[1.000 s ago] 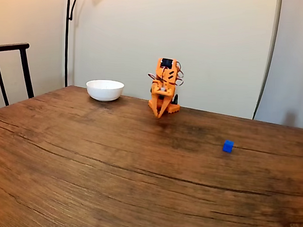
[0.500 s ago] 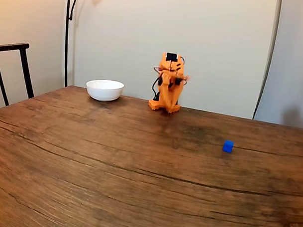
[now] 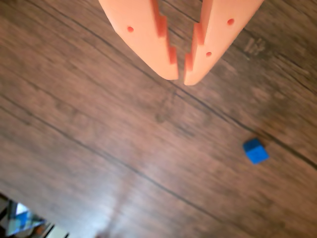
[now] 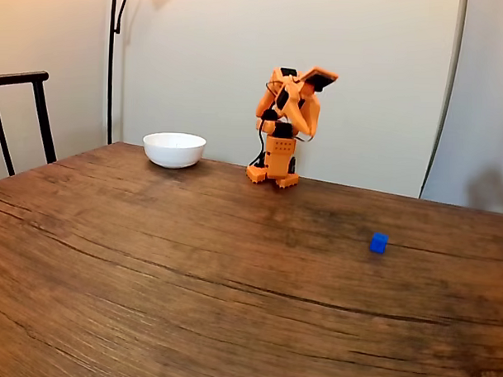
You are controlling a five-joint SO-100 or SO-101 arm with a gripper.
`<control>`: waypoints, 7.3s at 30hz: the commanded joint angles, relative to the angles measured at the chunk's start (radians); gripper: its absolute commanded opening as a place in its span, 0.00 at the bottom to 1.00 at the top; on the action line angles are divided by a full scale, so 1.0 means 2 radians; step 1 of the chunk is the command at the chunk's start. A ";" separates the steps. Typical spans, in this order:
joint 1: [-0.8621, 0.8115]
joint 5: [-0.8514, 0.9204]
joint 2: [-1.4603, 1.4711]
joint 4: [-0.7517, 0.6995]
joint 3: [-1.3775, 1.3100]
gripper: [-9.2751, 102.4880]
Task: Grasp the cube and drop it in the bowl
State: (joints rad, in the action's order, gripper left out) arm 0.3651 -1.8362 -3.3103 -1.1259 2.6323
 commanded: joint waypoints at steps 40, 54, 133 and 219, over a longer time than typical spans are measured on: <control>0.120 -0.054 0.727 0.073 -0.428 0.09; 0.149 -0.050 0.825 0.094 -0.466 0.26; 0.204 -0.011 0.998 0.179 -0.483 0.35; 0.043 0.054 1.022 -0.316 -0.957 0.16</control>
State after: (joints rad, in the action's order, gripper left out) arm 0.4663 -1.7288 -1.2410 -1.6997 0.7808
